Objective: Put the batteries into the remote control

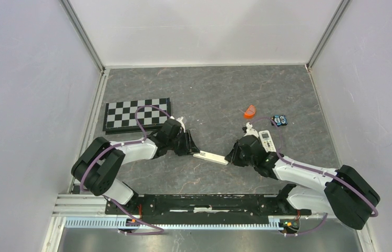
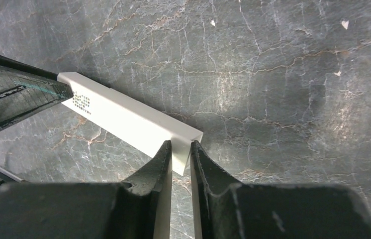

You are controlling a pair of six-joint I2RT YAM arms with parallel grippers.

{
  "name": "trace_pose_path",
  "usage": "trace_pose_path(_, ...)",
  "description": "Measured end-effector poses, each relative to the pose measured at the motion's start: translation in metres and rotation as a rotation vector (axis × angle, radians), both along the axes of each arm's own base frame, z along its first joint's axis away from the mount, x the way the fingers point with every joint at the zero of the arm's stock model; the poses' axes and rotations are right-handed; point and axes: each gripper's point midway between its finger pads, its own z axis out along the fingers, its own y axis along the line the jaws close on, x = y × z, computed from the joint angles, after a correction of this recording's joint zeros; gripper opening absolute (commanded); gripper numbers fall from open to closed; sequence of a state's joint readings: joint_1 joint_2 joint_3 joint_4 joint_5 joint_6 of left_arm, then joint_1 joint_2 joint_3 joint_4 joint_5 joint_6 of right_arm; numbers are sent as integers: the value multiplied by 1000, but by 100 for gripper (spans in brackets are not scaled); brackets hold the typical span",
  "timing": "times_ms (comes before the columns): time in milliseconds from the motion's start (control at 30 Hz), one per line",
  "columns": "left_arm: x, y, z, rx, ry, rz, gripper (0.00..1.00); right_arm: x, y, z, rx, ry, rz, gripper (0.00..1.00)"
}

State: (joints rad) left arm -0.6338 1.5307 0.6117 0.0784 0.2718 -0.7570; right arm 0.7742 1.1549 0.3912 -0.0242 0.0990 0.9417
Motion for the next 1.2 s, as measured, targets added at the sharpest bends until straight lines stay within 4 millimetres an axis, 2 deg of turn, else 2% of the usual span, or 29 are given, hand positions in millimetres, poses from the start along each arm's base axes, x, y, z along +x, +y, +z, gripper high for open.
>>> trace_pose_path(267,-1,0,-1,-25,-4,-5,20,0,4,-3,29,30,-65,16)
trace_pose_path(433,0,2,-4,-45,-7,-4,11,7,6,-4,36,20,-118,16)
trace_pose_path(633,3,3,-4,-57,-13,2,8,18,8,-4,6,-23,-180,18)
trace_pose_path(867,4,2,0,-67,-16,0,4,22,13,-3,-47,-81,-220,19)
trace_pose_path(1200,11,8,-2,-78,-32,36,2,30,22,-4,-137,-153,-316,15)
